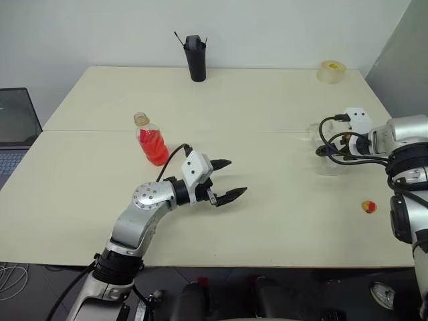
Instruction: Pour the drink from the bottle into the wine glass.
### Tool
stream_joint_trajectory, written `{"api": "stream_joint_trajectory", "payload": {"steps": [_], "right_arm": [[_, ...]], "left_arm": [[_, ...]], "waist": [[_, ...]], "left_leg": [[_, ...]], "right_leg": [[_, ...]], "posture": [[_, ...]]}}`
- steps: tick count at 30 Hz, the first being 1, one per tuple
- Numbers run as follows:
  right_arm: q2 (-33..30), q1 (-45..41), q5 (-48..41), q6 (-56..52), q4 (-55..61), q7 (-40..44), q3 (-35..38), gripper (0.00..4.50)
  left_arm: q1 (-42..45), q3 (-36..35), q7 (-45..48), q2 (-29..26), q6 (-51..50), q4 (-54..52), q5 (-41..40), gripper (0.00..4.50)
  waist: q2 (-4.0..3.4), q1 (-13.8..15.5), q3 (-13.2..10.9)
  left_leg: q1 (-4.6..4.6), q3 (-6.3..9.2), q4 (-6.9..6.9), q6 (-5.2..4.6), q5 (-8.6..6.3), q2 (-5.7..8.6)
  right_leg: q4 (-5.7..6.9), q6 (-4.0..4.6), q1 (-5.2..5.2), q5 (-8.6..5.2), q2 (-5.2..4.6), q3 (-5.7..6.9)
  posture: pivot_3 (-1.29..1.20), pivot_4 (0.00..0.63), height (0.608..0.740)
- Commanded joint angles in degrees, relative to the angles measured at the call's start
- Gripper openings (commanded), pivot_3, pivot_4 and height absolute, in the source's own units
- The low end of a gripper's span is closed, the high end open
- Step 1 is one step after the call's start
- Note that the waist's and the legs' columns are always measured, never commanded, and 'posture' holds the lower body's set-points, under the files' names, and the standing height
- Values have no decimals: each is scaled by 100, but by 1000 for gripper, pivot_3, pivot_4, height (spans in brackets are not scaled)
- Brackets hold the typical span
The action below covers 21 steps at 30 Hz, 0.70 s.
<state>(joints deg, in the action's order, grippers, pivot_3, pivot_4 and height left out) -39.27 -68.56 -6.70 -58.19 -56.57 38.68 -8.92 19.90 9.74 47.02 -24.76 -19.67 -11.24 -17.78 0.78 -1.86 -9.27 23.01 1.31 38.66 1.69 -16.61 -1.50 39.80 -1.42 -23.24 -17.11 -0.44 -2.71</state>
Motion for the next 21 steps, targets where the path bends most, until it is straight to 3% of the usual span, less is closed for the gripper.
{"api": "stream_joint_trajectory", "payload": {"steps": [1,8,21], "right_arm": [[8,-521,393,461,-592,403,-185,3259],[220,-1152,1054,535,-1533,1596,-696,868],[291,-1444,1889,839,-1933,2479,-991,868]], "left_arm": [[-16,6,-52,43,113,-177,43,4500],[-142,28,-236,152,63,-372,86,4500],[-384,46,-535,244,-23,-632,163,4500]], "waist": [[-2,3,-1],[-6,2,-3],[-7,6,-3]], "left_leg": [[0,0,1,0,0,0],[-1,0,1,0,0,0],[-1,1,2,1,0,1]], "right_leg": [[0,0,0,0,0,0],[4,0,-2,0,-1,1],[6,0,-2,0,-4,1]], "posture": [[0,150,740],[0,150,740],[0,150,740]]}}
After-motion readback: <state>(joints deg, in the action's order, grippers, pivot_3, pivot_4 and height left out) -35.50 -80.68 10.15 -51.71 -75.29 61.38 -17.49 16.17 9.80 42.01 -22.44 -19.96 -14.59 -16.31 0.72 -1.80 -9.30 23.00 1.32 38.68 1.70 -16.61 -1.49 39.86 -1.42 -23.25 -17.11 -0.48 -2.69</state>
